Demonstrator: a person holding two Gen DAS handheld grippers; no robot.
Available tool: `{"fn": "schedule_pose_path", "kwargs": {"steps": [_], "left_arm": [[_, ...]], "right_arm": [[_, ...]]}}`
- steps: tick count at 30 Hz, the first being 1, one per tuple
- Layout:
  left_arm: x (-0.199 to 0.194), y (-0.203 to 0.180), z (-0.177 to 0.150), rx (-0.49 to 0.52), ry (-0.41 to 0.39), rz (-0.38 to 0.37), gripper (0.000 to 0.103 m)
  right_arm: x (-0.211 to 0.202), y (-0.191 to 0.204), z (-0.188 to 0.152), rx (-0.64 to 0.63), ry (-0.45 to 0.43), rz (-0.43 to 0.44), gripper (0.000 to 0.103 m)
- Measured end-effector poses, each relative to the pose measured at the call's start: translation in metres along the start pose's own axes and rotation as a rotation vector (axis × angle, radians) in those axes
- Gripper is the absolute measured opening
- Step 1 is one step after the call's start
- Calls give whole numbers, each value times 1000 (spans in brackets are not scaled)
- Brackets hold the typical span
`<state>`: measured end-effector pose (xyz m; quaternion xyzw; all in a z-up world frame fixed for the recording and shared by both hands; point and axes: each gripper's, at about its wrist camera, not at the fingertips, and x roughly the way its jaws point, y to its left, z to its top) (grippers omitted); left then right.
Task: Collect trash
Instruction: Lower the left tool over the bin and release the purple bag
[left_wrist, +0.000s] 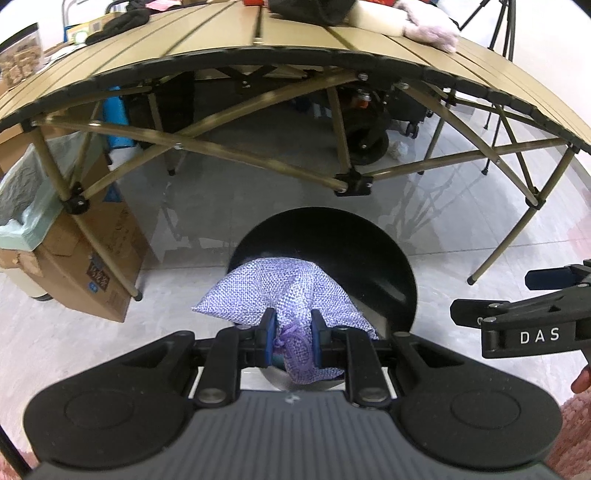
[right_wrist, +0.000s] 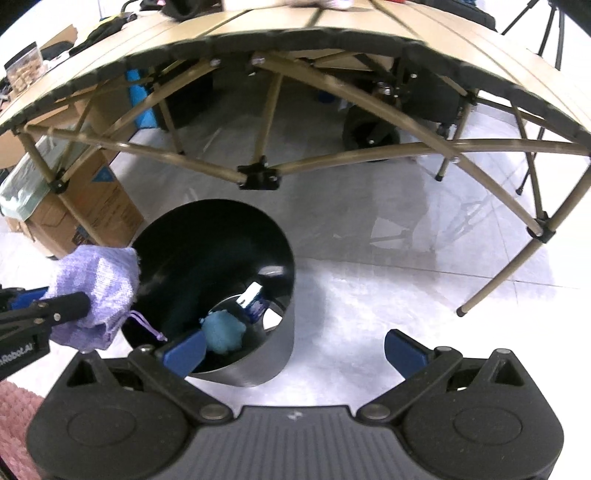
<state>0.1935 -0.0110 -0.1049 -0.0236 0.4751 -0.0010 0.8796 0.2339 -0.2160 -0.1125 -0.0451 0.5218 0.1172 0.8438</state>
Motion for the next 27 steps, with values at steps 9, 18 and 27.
{"fn": "schedule_pose_path", "kwargs": {"steps": [9, 18, 27], "left_arm": [[24, -26, 8, 22, 47, -25, 19], [46, -42, 13, 33, 81, -28, 19], [72, -48, 18, 27, 128, -36, 19]], "right_arm": [[-11, -24, -1, 70, -49, -30, 103], [-6, -38, -3, 108, -58, -44, 103], [4, -44, -5, 128, -36, -68, 103]]}}
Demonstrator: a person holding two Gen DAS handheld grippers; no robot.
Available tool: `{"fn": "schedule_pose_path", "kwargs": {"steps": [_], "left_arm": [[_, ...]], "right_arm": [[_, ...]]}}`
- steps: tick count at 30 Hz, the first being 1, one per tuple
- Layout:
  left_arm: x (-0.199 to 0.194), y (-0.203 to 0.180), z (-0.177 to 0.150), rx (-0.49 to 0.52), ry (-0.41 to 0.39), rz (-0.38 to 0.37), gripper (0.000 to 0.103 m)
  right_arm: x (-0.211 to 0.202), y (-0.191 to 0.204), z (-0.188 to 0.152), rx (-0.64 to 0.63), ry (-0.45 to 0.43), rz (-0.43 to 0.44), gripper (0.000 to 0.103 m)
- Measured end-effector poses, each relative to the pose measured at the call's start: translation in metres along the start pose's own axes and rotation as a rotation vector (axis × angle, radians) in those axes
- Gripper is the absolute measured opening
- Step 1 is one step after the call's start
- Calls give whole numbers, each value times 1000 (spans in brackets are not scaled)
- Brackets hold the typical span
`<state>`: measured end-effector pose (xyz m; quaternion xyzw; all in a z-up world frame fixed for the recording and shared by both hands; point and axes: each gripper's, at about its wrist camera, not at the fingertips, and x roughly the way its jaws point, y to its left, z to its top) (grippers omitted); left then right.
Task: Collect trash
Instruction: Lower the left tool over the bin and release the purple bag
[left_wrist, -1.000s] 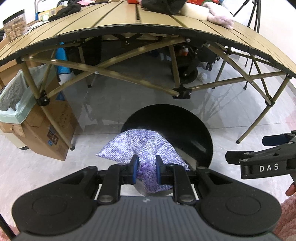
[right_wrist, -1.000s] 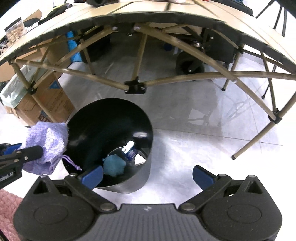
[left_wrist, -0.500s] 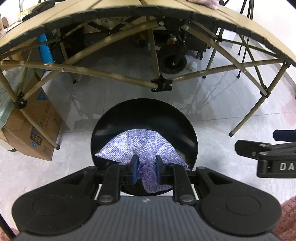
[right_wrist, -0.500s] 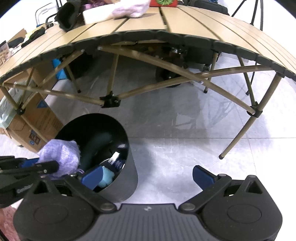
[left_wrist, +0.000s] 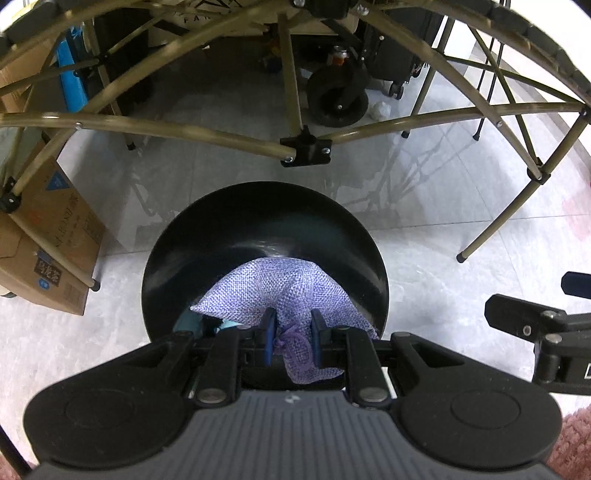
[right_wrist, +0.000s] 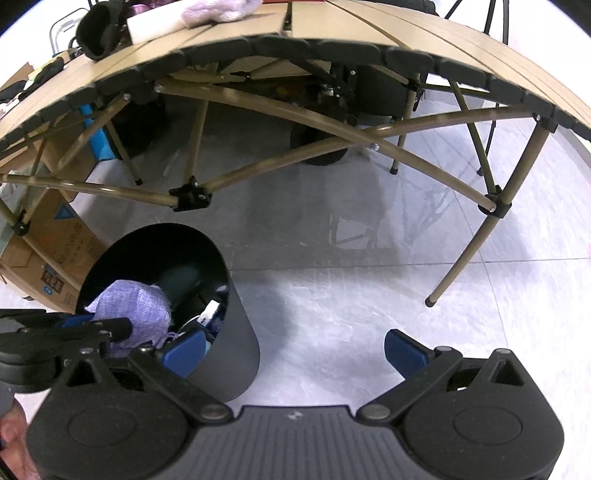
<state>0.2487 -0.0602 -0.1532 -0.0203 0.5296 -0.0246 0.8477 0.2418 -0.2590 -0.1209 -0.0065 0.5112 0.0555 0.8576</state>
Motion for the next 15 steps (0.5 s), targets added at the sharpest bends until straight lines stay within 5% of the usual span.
{"fn": "schedule_pose_path", "kwargs": {"steps": [8, 11, 13, 15], "left_arm": [[11, 2, 3, -5, 25, 6, 22], [11, 4, 3, -5, 25, 10, 55], [11, 5, 4, -20, 31, 19, 98], [10, 8, 6, -42, 40, 27, 103]], "right_arm": [[10, -2, 0, 4, 24, -17, 103], [12, -2, 0, 9, 27, -24, 103], [13, -2, 1, 12, 29, -27, 103], [14, -2, 1, 11, 31, -29, 103]]}}
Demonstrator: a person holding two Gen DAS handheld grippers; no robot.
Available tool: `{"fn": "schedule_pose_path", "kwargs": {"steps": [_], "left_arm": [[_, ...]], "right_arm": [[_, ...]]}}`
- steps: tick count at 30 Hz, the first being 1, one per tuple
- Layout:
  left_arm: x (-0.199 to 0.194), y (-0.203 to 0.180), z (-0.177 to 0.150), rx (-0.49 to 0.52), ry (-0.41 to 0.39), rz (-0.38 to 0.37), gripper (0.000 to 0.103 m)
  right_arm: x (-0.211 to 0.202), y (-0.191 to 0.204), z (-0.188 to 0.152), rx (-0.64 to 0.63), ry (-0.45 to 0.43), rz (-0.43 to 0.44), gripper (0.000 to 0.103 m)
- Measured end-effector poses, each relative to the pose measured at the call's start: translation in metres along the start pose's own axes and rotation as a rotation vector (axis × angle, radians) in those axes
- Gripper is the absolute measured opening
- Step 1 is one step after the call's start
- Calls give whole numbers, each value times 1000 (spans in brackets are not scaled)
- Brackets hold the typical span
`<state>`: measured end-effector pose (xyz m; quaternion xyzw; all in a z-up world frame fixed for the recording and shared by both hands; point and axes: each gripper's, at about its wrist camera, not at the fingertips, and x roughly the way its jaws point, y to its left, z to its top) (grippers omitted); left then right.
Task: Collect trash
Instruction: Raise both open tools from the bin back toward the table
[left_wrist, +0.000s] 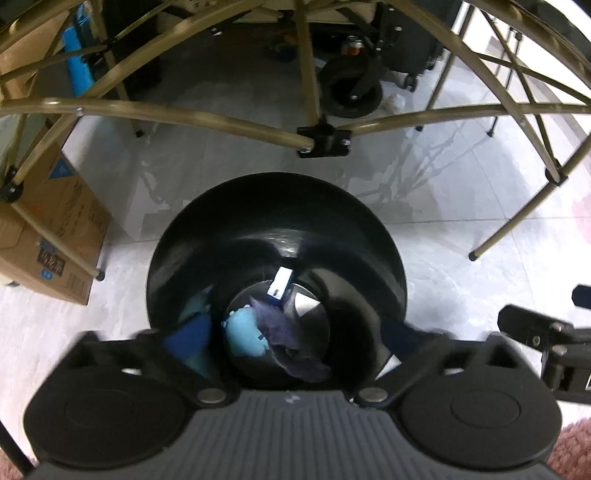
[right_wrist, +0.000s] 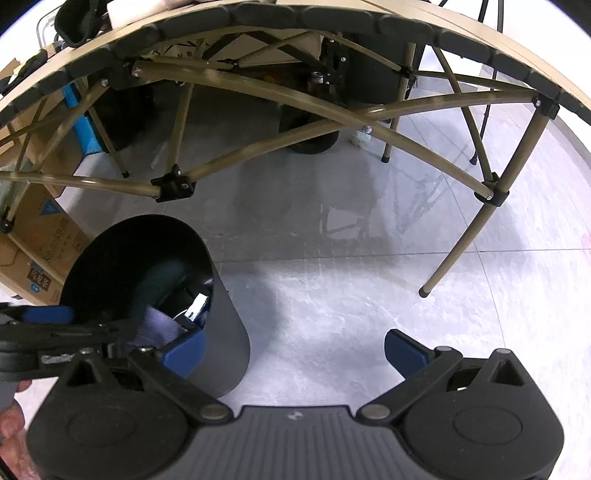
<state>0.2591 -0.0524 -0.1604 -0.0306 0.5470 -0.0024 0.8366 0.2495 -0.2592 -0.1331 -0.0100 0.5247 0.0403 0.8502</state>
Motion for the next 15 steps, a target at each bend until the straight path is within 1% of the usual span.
{"fn": "schedule_pose_path", "kwargs": {"steps": [5, 11, 15], "left_arm": [[7, 6, 2, -24, 69, 1, 103], [4, 8, 1, -11, 84, 24, 103], [4, 10, 0, -12, 113, 28, 103]], "right_arm": [[2, 1, 1, -5, 5, 0, 103], [2, 3, 2, -9, 4, 3, 103], [2, 4, 1, -8, 3, 2, 103]]}}
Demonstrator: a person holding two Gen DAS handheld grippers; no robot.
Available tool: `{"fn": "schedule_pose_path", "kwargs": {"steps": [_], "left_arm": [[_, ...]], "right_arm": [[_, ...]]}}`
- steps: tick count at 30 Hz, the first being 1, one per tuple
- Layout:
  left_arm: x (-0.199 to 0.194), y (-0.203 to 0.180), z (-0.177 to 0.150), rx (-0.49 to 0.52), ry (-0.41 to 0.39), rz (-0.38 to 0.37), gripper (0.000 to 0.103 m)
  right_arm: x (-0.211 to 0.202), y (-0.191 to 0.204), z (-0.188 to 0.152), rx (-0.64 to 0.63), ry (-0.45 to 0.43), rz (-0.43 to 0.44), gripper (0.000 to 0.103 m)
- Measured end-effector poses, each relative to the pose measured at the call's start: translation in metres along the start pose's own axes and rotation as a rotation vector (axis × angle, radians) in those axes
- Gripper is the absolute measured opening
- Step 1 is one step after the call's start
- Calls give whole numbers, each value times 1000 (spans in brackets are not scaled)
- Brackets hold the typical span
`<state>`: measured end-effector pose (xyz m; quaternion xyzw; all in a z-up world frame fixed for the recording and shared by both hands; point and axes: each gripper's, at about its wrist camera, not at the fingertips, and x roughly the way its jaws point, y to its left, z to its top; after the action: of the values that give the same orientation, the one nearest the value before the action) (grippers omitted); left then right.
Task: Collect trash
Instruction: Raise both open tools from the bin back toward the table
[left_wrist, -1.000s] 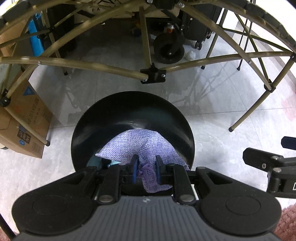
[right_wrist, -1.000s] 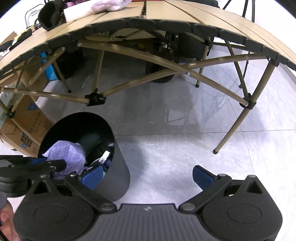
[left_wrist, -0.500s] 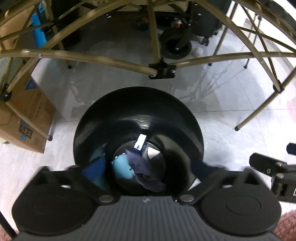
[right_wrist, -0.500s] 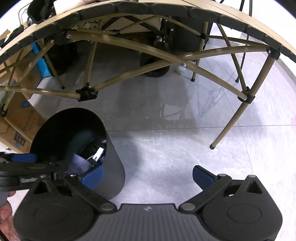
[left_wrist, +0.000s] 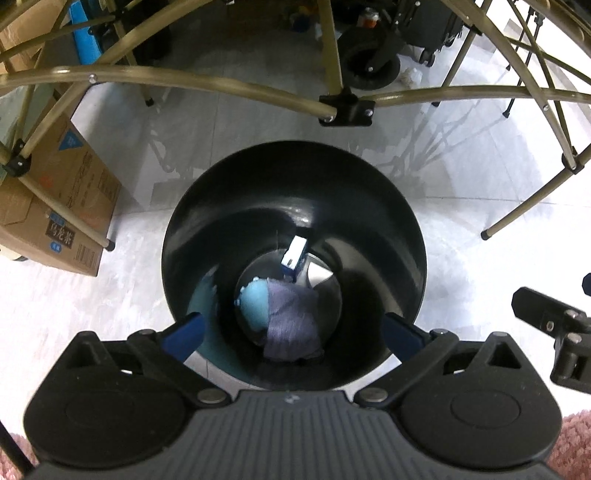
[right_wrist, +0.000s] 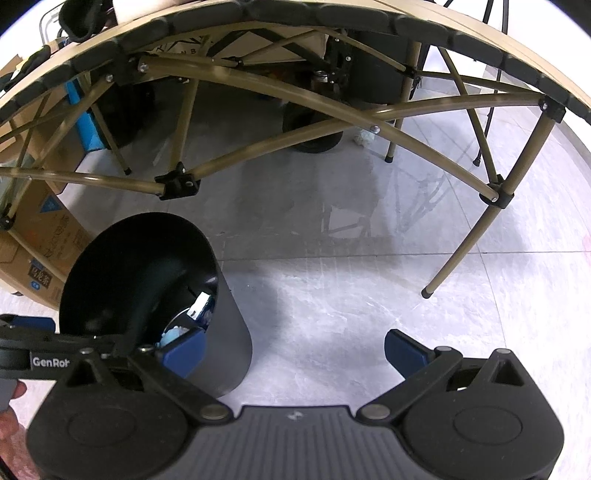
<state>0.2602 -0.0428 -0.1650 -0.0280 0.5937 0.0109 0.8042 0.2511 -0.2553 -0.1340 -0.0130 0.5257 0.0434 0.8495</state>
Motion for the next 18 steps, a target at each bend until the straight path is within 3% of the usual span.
{"fn": "schedule_pose_path", "kwargs": {"steps": [18], "left_arm": [[-23, -4, -11, 28, 8, 12, 103]], "right_arm": [[-8, 4, 0, -15, -18, 15, 103]]}}
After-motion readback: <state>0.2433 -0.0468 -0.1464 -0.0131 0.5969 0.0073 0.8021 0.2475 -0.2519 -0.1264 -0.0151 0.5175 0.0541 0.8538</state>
